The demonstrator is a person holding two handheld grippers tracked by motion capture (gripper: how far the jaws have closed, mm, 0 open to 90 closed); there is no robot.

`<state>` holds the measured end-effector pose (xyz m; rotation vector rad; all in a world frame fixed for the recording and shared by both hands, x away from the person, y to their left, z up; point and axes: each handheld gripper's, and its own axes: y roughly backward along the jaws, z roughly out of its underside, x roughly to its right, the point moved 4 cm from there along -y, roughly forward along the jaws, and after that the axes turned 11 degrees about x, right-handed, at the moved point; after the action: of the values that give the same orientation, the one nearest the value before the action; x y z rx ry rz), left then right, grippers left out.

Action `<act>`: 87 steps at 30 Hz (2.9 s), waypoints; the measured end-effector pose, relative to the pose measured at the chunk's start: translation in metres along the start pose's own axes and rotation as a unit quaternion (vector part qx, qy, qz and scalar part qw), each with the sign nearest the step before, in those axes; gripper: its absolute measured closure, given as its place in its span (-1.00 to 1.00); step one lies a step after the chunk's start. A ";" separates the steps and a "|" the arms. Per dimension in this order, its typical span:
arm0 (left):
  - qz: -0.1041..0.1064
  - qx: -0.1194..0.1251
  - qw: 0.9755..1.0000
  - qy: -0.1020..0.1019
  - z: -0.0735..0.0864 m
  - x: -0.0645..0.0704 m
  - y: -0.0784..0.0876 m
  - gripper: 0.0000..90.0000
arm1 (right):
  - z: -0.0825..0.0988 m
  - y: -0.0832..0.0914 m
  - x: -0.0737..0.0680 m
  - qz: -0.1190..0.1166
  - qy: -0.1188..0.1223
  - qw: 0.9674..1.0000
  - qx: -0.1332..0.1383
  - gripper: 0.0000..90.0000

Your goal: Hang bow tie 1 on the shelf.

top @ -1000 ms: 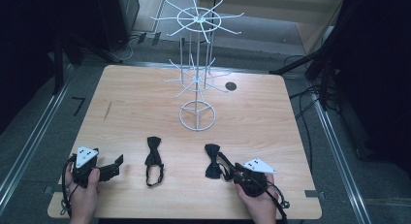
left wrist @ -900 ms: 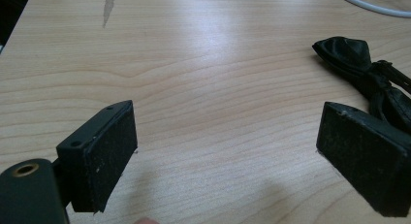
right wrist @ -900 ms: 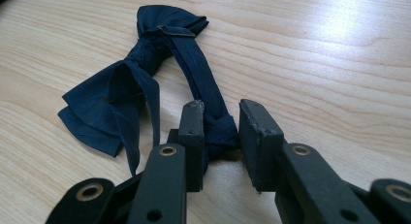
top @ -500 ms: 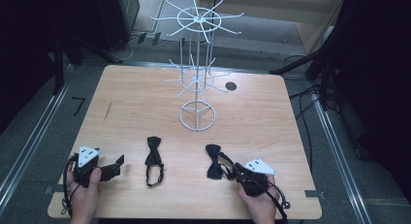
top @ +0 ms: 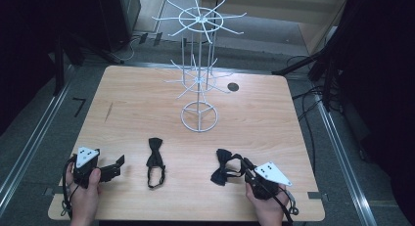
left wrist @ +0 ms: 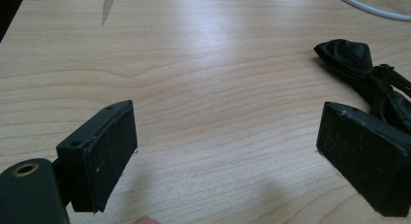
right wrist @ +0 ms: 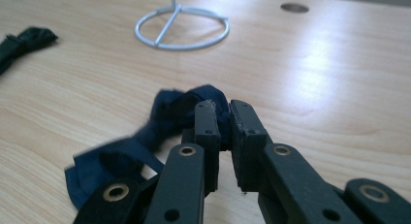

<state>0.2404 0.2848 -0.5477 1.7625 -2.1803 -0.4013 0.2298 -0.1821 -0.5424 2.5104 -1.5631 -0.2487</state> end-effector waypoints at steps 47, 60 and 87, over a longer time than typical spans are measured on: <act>-0.003 -0.003 1.000 -0.015 0.002 0.004 0.002 -0.82 | -0.070 0.016 -0.011 -0.013 0.073 0.979 0.191 0.86; -0.001 -0.001 1.000 -0.014 0.001 0.004 0.003 -0.82 | -0.096 -0.004 -0.014 -0.025 0.081 0.975 0.207 0.85; 0.003 -0.004 1.000 -0.015 0.002 0.004 0.002 -0.81 | -0.144 -0.052 -0.001 -0.076 0.113 0.967 0.217 0.81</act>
<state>0.2370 0.2811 -0.5480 1.7559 -2.2025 -0.4373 0.3081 -0.1499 -0.4151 2.8568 -1.4609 0.3944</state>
